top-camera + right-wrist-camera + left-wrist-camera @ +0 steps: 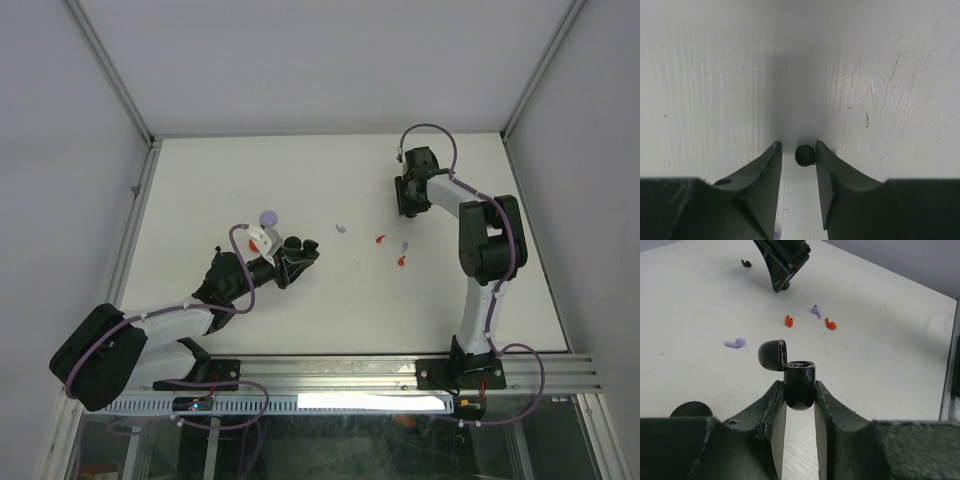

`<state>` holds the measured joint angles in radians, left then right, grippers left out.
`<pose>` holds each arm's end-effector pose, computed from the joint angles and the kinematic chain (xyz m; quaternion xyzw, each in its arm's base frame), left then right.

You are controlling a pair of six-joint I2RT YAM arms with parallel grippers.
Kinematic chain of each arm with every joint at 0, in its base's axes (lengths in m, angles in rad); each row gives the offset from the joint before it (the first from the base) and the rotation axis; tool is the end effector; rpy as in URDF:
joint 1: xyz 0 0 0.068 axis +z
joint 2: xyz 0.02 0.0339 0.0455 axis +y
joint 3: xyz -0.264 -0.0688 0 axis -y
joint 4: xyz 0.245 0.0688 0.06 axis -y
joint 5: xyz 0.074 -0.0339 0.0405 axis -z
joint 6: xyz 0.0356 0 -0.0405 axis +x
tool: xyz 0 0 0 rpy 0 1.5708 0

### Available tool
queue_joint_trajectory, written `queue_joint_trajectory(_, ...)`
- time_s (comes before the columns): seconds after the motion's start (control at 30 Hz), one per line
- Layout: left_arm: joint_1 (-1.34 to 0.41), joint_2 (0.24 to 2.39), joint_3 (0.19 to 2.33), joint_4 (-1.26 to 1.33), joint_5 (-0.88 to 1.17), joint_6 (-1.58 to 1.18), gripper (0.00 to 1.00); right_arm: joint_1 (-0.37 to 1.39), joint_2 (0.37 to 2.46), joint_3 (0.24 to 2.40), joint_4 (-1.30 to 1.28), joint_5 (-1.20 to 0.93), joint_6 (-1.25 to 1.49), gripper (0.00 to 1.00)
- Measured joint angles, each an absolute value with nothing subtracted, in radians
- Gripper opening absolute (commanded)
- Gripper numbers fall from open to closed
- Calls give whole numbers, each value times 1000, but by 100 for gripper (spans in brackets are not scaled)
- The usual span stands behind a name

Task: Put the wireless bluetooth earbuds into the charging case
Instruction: Pick up the earbud from the center of the board.

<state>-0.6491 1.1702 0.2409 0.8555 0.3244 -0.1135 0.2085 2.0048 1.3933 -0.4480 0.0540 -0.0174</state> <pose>0.1677 -0.1415 0.1883 0.2973 0.6682 -0.3598 0.5793 0.4110 0.0850 0.1660 -0.1022 0.9618 -0.0019 0.2541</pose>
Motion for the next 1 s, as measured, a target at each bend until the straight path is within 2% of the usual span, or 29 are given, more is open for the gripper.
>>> queue_joint_trajectory(0.2,-649,1172,241,857,327,-114,0,208,2004,1393,-448,58,-16,34)
queue_joint_trajectory(0.3,-649,1172,241,858,336,-115,0,209,2004,1391,-447,61,-9,39)
queue_joint_trajectory(0.43,-649,1172,241,861,347,-115,0,208,1992,1375,-445,68,-3,39)
queue_joint_trajectory(1.0,-649,1174,241,892,369,-121,0,209,1983,1365,-453,68,3,20)
